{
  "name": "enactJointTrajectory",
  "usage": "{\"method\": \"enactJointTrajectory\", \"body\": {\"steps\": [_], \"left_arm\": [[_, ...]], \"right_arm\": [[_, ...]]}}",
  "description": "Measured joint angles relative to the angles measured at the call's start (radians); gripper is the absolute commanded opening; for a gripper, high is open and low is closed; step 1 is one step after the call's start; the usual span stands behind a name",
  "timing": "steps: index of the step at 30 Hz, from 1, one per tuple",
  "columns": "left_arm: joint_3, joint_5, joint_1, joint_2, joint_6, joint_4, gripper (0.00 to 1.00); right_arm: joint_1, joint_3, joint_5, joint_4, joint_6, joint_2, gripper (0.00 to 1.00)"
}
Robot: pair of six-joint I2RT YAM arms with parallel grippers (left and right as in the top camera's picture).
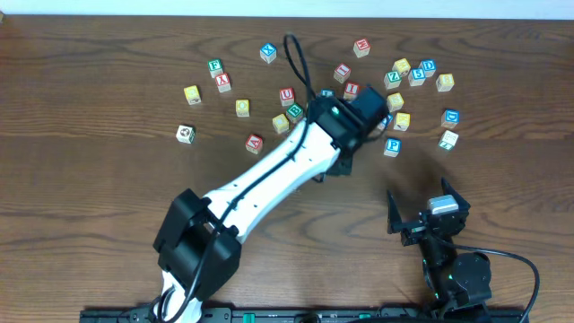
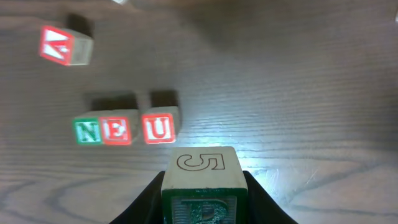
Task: Spell out NEURIPS
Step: 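Carry the green R block forward to the right of the U block, then lower the R block onto the table beside the U block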
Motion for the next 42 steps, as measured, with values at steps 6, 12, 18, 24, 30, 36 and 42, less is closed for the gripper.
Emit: {"method": "enactJointTrajectory", "body": {"steps": [6,12,18,24,30,36,42], "left_arm": [[-0.113,0.006,-0.047,0.0,-0.016,0.145,0.15],[-0.197,0.028,-0.051,0.0,-0.024,0.242,0.15],[-0.237,0.027,-0.051,0.0,-0.024,0.303,0.16],[-0.257,0.027,-0.051,0.006,-0.026,0.335,0.16],[-0.257,0.027,-0.051,0.056,-0.029,0.353,0.16],[-0.261,0.027,-0.051,0.125,-0.045,0.356,0.15],[-0.261,0.027,-0.05,0.129,-0.063,0.364,0.09]], "right_arm": [[0.0,0.0,0.0,0.0,0.0,0.0,0.99],[0.0,0.0,0.0,0.0,0.0,0.0,0.99],[0.0,0.0,0.0,0.0,0.0,0.0,0.99],[0.0,0.0,0.0,0.0,0.0,0.0,0.99],[0.0,0.0,0.0,0.0,0.0,0.0,0.99],[0.0,0.0,0.0,0.0,0.0,0.0,0.99],[0.0,0.0,0.0,0.0,0.0,0.0,0.99]]}}
